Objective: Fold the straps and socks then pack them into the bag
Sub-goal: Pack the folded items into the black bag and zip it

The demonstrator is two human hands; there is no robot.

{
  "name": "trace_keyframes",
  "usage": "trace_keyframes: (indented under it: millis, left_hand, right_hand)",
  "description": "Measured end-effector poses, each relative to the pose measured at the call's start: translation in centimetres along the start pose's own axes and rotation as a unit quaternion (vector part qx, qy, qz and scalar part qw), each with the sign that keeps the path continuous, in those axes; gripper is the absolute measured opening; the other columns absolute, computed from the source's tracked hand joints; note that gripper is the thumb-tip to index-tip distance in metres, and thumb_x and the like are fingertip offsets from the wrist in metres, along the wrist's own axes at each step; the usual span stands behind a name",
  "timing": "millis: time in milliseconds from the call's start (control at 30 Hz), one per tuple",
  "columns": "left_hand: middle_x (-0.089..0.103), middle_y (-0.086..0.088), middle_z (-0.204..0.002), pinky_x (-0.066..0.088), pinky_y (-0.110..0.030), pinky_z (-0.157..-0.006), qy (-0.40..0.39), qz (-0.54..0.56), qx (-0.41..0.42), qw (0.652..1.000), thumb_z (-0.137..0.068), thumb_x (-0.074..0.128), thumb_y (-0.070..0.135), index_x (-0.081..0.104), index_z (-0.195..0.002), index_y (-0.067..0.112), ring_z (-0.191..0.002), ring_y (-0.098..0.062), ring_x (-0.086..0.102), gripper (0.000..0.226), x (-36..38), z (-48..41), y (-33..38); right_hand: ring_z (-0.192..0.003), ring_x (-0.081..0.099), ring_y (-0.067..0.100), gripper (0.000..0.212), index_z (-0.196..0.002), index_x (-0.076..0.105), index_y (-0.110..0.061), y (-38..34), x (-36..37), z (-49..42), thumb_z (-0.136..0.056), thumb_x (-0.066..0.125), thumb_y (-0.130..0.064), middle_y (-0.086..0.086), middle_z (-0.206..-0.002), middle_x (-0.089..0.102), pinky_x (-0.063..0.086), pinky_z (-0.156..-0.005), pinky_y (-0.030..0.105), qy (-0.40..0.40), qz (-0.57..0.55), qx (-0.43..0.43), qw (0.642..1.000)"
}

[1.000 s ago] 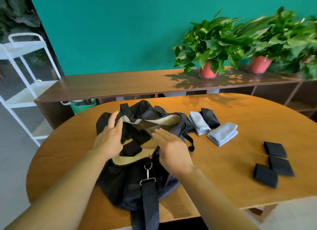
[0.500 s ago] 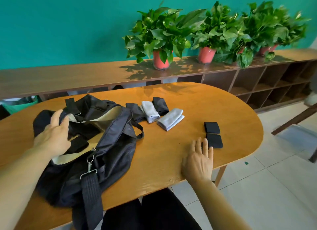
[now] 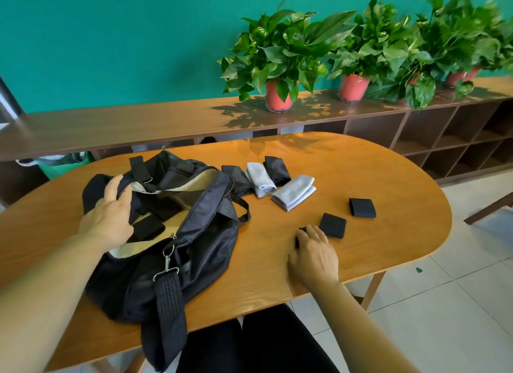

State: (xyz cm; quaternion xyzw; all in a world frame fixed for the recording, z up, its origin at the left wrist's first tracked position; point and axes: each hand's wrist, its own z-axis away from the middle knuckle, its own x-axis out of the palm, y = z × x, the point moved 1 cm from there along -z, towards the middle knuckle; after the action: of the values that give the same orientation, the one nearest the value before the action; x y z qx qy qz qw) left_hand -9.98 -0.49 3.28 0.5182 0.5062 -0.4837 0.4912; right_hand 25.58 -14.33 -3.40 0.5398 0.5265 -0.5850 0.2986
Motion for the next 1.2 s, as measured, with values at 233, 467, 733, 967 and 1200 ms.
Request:
trace_keyframes:
  millis: [233, 467, 733, 967, 1200]
  left_hand:
    - [-0.016, 0.006, -0.157, 0.041, -0.030, -0.060, 0.008, 0.007, 0.002, 1.000, -0.084, 0.057, 0.000, 0.012, -0.152, 0.016, -0.115, -0.026, 0.046, 0.084, 0.2, -0.2, -0.3]
    - [-0.015, 0.006, -0.157, 0.041, -0.032, -0.064, 0.004, 0.024, 0.005, 1.000, -0.085, 0.056, 0.000, 0.015, -0.150, 0.017, -0.120, -0.027, 0.046, 0.079, -0.2, -0.3, -0.3]
    - [-0.014, 0.007, -0.158, 0.026, -0.021, -0.043, 0.001, 0.096, 0.024, 0.995, -0.085, 0.057, -0.002, 0.016, -0.149, 0.018, -0.078, -0.015, 0.055, 0.078, -1.8, 0.0, -2.2]
    - [-0.009, 0.012, -0.157, 0.031, -0.021, -0.044, 0.046, 0.132, 0.021, 0.990, -0.083, 0.057, -0.002, 0.015, -0.148, 0.020, -0.066, -0.018, 0.047, 0.080, -3.1, -0.5, -4.1]
    - [-0.018, 0.016, -0.155, 0.029, -0.016, -0.045, 0.039, 0.119, 0.028, 0.992, -0.087, 0.059, 0.008, 0.005, -0.152, 0.023, -0.059, -0.012, 0.047, 0.086, -4.3, -0.9, -4.7]
  right_hand:
    - [-0.097, 0.054, 0.020, 0.022, -0.105, 0.052, -0.013, 0.5, -1.7, -1.1, -0.086, 0.048, -0.003, 0.004, -0.104, 0.060, 0.033, -0.065, 0.024, 0.014, 0.009, 0.058, 0.998]
    - [-0.063, 0.046, 0.017, 0.016, -0.085, 0.056, -0.015, -0.7, -2.3, -0.3, -0.077, 0.057, -0.001, -0.001, -0.075, 0.060, 0.014, -0.043, 0.020, 0.110, -0.010, 0.003, 0.994]
    - [-0.075, 0.059, 0.024, 0.025, -0.103, 0.063, -0.013, -13.2, -5.6, 0.8, -0.078, 0.060, -0.012, 0.001, -0.080, 0.065, 0.040, -0.051, 0.026, 0.233, -0.123, -0.195, 0.945]
    - [-0.082, 0.065, 0.022, 0.046, -0.100, 0.067, -0.010, -24.8, -0.1, -0.2, -0.055, 0.072, -0.007, 0.002, -0.094, 0.069, 0.049, -0.053, 0.025, 0.106, -0.084, -0.326, 0.936]
    - [-0.117, 0.056, 0.028, 0.067, -0.127, 0.048, 0.007, -30.8, 3.3, -4.7, -0.069, 0.074, -0.011, 0.019, -0.118, 0.058, 0.054, -0.069, 0.029, -0.007, 0.016, -0.214, 0.977]
